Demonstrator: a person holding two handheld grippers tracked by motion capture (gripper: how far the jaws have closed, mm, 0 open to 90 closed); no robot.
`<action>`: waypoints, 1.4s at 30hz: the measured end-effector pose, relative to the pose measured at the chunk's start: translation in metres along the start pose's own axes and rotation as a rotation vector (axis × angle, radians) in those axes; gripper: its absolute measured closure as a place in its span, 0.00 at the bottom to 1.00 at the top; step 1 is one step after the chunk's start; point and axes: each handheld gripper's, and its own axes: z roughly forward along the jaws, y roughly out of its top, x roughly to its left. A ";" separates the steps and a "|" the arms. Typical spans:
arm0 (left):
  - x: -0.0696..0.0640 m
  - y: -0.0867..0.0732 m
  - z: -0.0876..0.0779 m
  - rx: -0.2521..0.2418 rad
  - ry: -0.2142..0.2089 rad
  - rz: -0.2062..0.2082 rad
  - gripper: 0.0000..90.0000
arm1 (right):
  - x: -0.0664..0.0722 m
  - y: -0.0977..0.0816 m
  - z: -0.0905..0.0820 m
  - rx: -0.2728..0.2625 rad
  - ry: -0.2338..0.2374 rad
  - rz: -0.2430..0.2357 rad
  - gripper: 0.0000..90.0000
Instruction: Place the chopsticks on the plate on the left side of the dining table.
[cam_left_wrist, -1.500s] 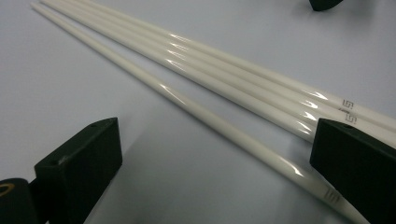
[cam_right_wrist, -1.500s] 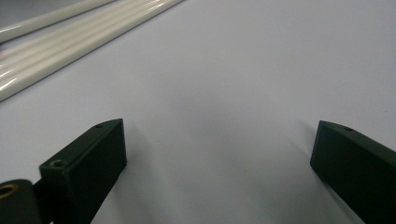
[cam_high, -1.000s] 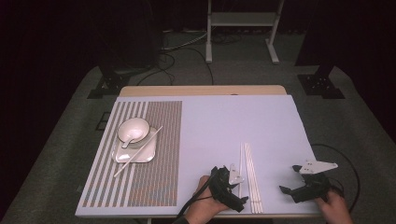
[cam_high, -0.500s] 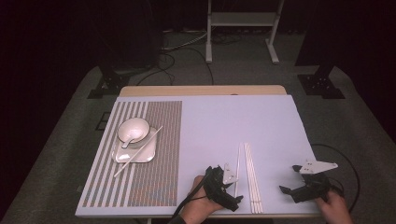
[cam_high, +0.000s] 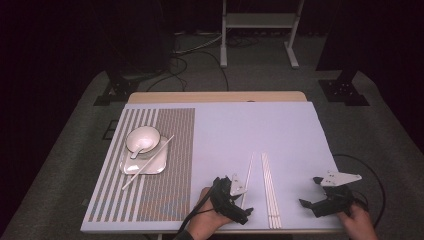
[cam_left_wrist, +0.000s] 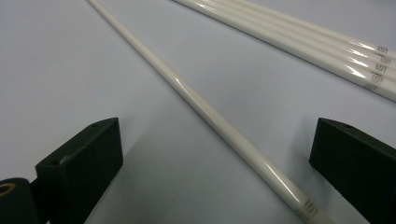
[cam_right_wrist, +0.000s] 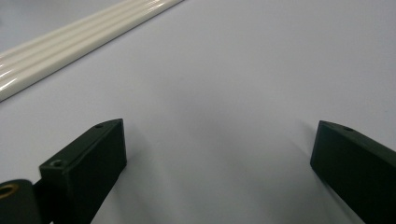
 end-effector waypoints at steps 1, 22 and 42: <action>0.001 0.000 -0.001 0.001 0.003 0.001 0.01 | 0.000 0.000 0.000 0.000 0.000 0.000 0.02; 0.016 -0.014 -0.017 0.012 0.046 -0.008 0.01 | 0.000 0.000 0.000 0.000 0.000 0.000 0.02; 0.032 -0.029 -0.034 0.017 0.078 -0.039 0.01 | 0.000 0.000 0.000 0.000 0.000 0.000 0.02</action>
